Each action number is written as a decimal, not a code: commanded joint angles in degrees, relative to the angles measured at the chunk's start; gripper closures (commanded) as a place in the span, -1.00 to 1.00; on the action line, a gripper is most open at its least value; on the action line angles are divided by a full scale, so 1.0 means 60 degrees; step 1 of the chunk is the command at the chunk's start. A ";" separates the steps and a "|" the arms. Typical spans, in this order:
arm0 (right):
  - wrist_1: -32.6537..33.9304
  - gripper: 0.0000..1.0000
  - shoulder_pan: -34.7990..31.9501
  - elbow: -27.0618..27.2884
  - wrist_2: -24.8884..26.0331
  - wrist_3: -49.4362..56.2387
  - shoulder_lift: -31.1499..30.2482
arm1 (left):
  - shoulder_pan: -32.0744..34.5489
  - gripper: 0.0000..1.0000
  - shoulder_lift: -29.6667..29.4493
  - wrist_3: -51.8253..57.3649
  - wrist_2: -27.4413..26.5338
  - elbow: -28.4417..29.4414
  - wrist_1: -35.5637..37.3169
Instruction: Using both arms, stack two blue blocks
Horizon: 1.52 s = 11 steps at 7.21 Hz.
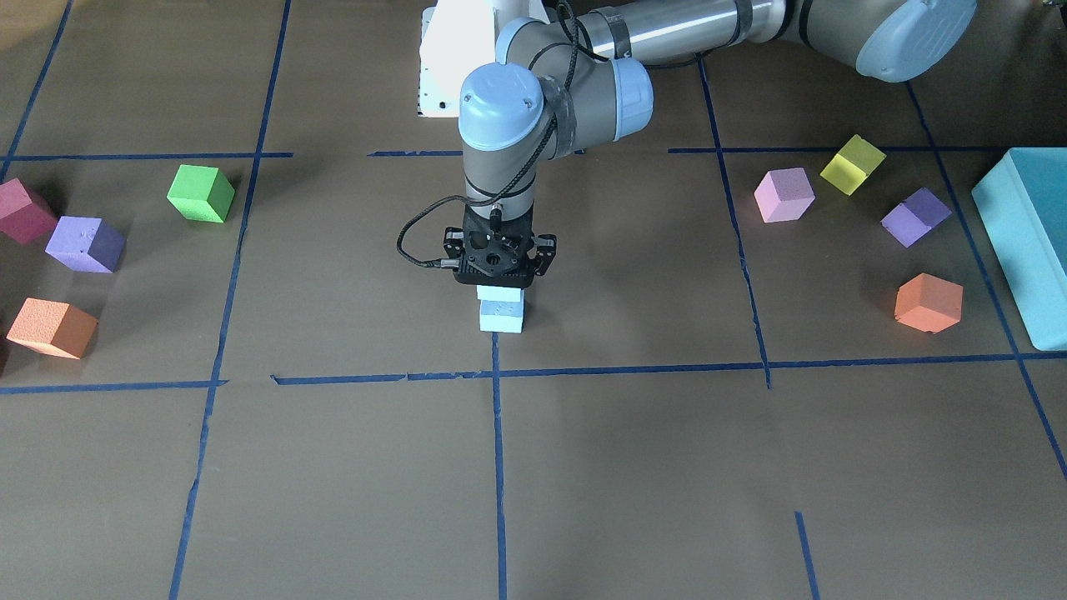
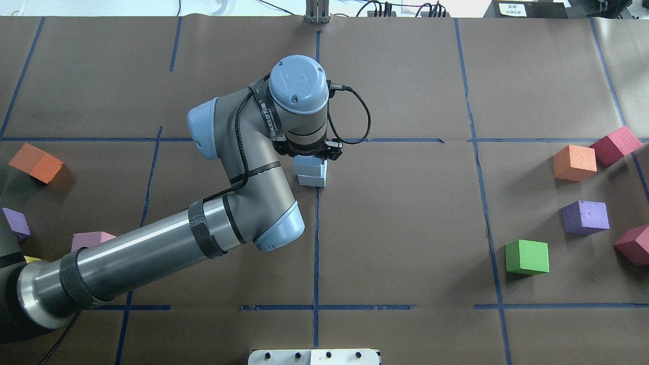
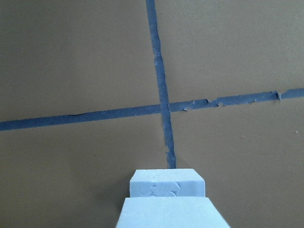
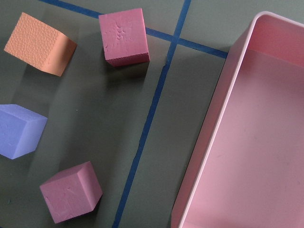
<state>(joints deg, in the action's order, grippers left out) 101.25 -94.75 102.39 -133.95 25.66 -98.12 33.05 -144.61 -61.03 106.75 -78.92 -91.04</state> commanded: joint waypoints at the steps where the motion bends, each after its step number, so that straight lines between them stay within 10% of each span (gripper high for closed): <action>1: 0.0000 -1.00 0.0000 0.0001 0.0001 0.0000 -0.0009 | 0.0072 0.50 -0.0010 -0.0096 0.0049 0.0101 -0.0031; 2: 0.0000 -1.00 0.0000 0.0001 0.0001 0.0015 -0.0009 | 0.0058 0.14 -0.0010 -0.0097 0.0064 0.0101 -0.0148; 4: 0.0000 -1.00 0.0000 0.0001 0.0001 0.0000 -0.0009 | 0.0014 0.05 -0.0054 -0.0097 0.0079 0.0131 -0.0193; 6: 0.0000 -1.00 0.0000 0.0001 0.0016 0.0000 0.0005 | -0.0001 -1.00 -0.0039 -0.0053 0.0079 0.0116 -0.0207; 9: 0.0000 -1.00 0.0000 0.0001 0.0016 0.0000 0.0005 | 0.0536 -1.00 -0.0039 -0.0024 0.1443 -0.0233 -0.0018; 11: 0.0000 -1.00 0.0000 0.0001 0.0001 0.0000 -0.0009 | 0.1417 -1.00 0.1096 0.0978 0.2188 -0.2188 0.0843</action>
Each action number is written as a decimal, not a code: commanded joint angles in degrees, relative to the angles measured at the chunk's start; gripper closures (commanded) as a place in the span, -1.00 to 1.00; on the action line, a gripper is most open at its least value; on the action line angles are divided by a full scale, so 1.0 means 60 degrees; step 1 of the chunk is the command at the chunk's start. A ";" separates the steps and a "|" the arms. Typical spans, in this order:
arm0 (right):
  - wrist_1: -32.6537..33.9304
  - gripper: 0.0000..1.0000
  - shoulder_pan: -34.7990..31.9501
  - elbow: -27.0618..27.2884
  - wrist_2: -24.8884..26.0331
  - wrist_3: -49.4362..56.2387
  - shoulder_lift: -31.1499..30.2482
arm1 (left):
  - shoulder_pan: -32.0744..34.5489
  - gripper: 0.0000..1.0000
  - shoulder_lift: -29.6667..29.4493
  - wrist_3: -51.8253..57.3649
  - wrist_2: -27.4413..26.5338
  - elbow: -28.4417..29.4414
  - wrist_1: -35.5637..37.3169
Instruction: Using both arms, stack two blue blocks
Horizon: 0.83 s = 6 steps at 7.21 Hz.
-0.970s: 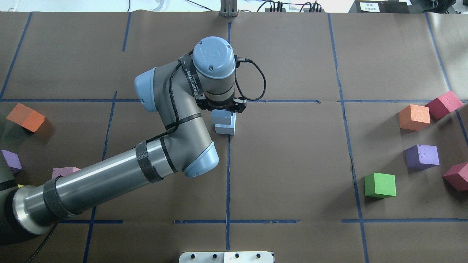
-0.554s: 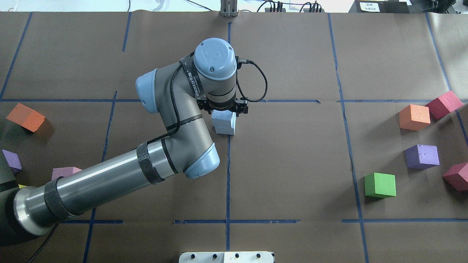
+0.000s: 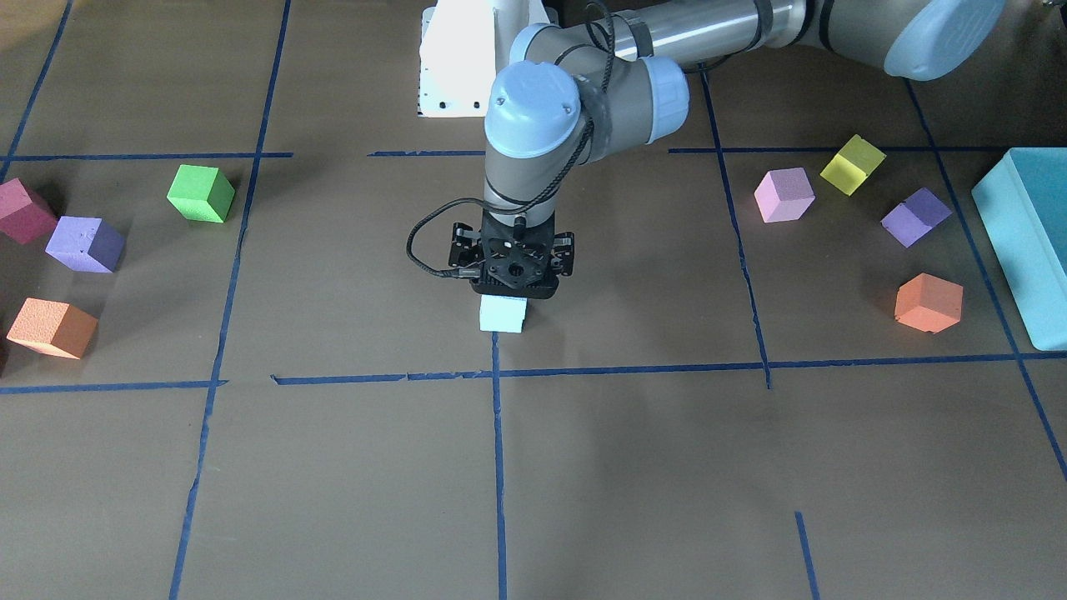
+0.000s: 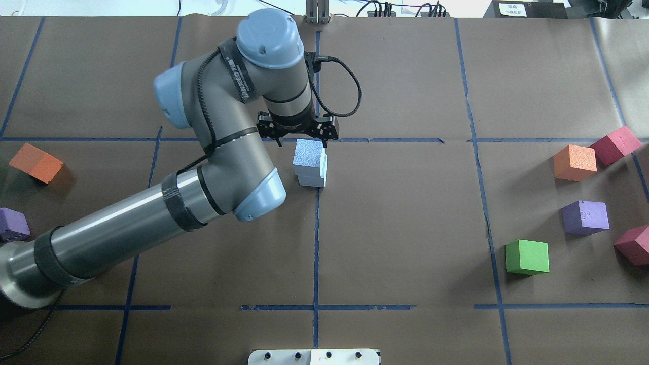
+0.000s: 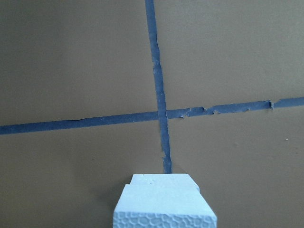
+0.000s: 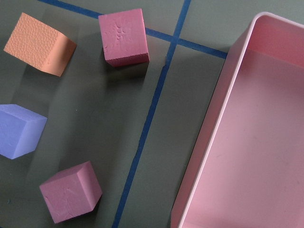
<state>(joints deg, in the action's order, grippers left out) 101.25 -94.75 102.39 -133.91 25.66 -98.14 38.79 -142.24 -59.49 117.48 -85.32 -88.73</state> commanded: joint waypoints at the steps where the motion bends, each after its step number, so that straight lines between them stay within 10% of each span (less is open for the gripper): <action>1: 0.0014 -1.00 0.0000 -0.0044 -0.0005 -0.0015 -0.0006 | 0.0928 -1.00 0.1796 0.1963 0.0443 -0.2001 0.0796; 6: -0.0015 -0.97 0.0000 -0.0059 0.0127 -0.1184 -0.0021 | 0.6550 -0.91 0.6781 1.0271 0.2464 -0.1999 0.0858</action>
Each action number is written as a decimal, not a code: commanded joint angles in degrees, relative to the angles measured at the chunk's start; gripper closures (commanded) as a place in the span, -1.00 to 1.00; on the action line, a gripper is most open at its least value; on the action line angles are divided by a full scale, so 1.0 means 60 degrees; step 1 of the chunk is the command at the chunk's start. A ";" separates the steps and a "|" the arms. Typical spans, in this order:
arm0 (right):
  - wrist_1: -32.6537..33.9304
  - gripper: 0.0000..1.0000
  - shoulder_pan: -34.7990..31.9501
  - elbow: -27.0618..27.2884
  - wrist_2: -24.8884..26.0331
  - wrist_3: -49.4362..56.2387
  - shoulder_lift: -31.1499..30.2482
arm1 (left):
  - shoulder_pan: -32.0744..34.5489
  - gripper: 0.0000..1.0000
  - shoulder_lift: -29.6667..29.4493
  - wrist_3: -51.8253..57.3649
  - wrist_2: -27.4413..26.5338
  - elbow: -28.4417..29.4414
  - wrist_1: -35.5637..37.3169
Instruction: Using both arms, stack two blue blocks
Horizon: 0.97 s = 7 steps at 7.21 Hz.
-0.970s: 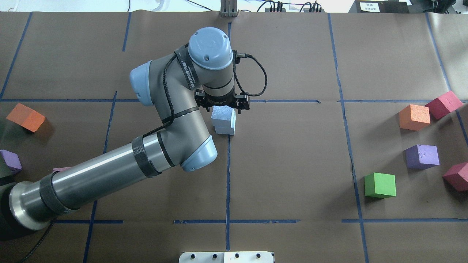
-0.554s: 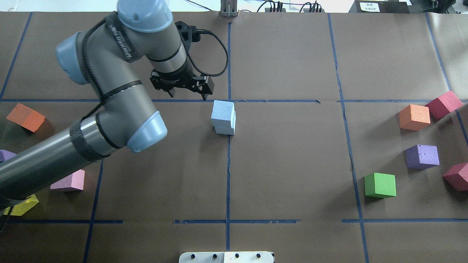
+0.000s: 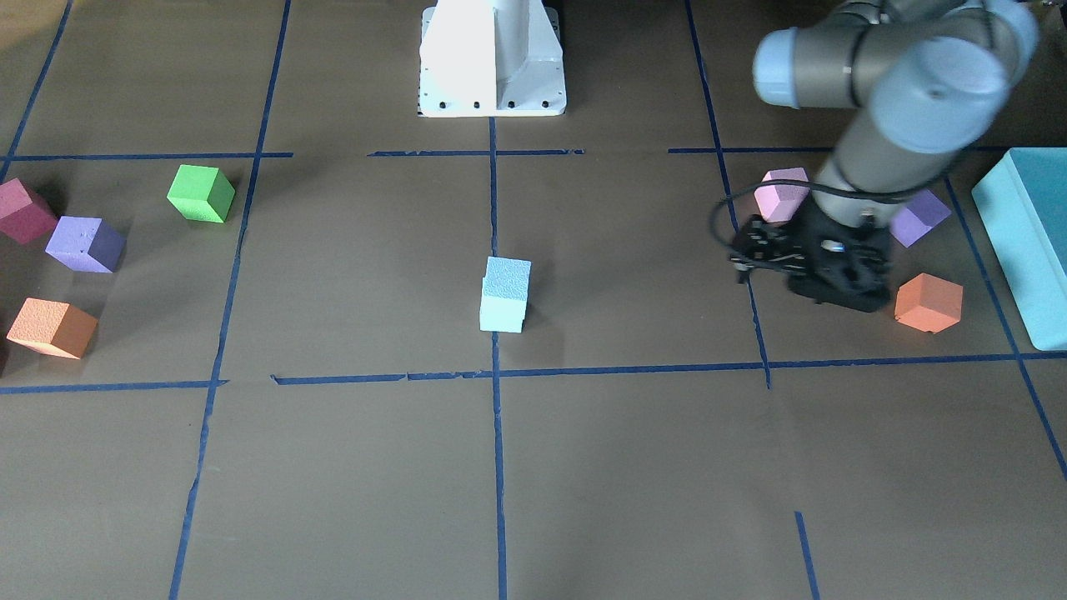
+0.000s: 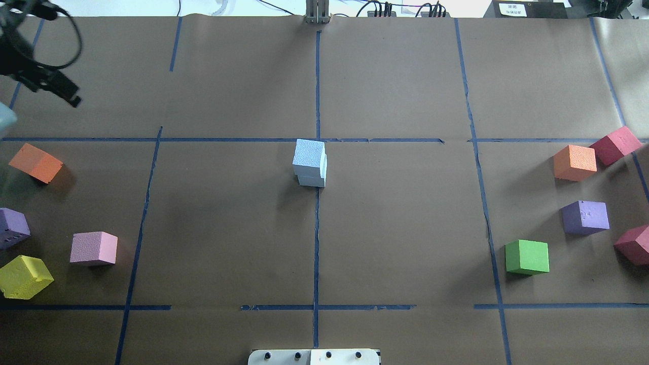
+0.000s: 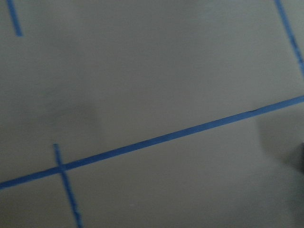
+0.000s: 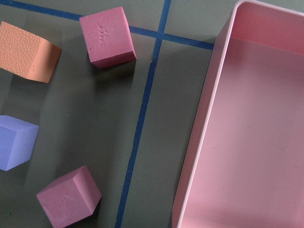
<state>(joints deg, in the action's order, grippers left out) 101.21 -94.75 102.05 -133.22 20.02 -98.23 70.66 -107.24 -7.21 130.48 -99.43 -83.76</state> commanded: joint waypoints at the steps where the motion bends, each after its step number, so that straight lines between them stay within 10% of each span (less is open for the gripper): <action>1: -0.0009 -0.98 0.0029 0.0013 0.0010 -0.0391 0.0039 | 0.1883 -0.93 0.1665 0.1901 0.0300 0.0472 0.0044; 7: -0.0023 -1.00 0.0205 0.0057 -0.0019 -0.0466 0.0098 | 0.2446 -1.00 0.3502 0.1802 0.0184 0.0313 -0.0117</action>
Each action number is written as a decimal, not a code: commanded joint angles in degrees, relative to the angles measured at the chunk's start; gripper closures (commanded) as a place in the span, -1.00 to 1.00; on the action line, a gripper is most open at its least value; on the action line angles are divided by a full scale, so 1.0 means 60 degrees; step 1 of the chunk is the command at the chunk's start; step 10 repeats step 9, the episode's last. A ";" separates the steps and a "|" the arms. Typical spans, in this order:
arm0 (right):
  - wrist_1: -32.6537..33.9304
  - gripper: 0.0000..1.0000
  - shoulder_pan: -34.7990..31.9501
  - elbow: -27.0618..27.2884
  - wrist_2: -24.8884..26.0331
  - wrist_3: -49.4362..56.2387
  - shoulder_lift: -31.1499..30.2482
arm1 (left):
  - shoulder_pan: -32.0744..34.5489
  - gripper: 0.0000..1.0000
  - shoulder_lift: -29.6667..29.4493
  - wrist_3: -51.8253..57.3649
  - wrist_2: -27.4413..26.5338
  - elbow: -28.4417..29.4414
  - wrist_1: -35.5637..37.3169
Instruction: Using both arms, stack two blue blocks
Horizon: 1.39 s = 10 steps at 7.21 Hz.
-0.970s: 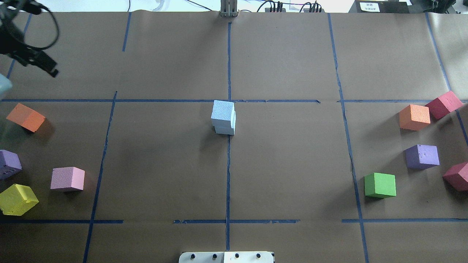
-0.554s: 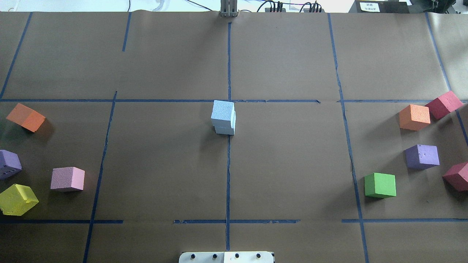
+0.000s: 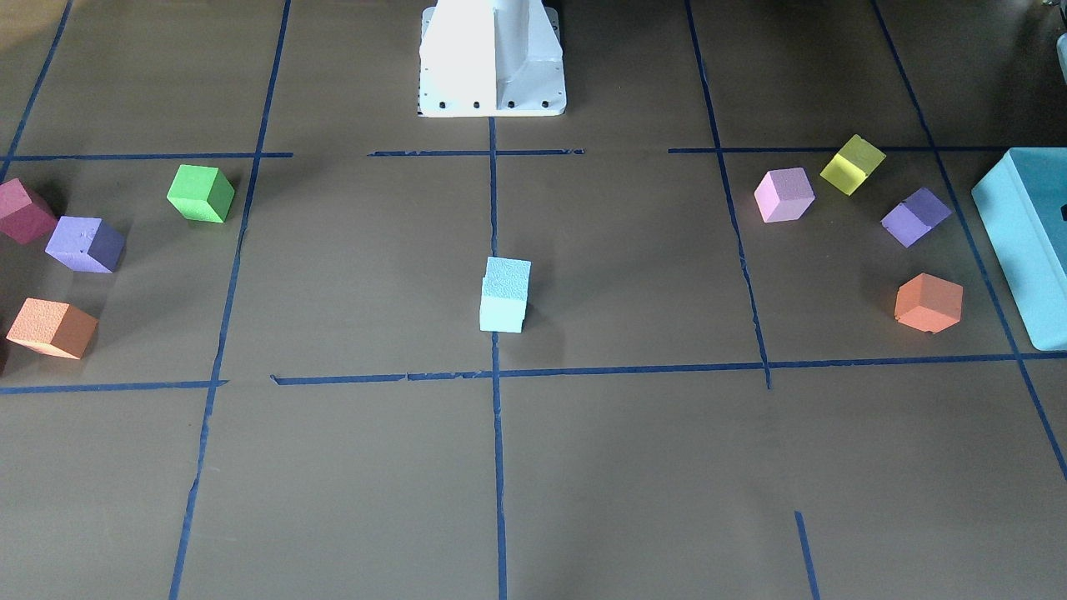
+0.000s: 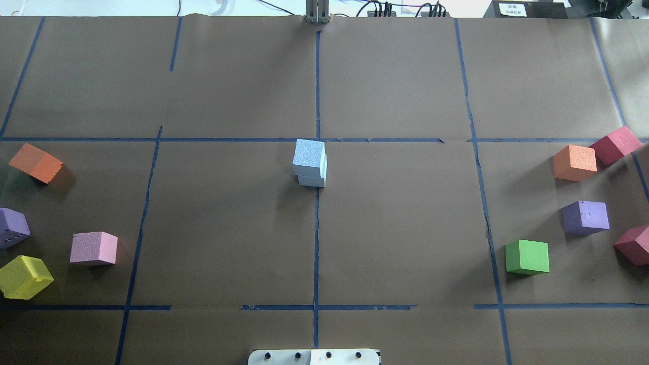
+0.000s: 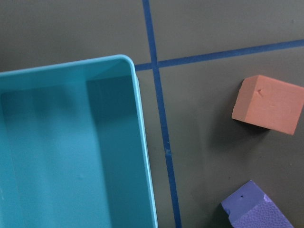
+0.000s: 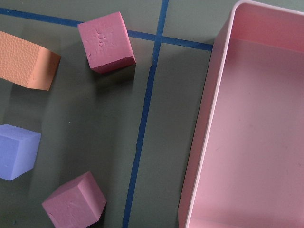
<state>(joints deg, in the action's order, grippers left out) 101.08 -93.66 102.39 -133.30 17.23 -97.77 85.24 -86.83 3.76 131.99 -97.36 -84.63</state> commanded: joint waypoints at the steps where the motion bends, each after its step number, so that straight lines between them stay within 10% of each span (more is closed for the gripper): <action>1: -0.0001 -1.00 0.0068 0.0001 -0.0020 0.0000 0.0021 | -0.0013 -1.00 0.0144 -0.0026 -0.0054 0.0155 -0.0015; 10: -0.0001 -1.00 0.0551 0.0074 -0.0020 -0.0015 0.0035 | -0.0028 -1.00 0.0350 0.0047 0.0019 -0.0151 -0.0030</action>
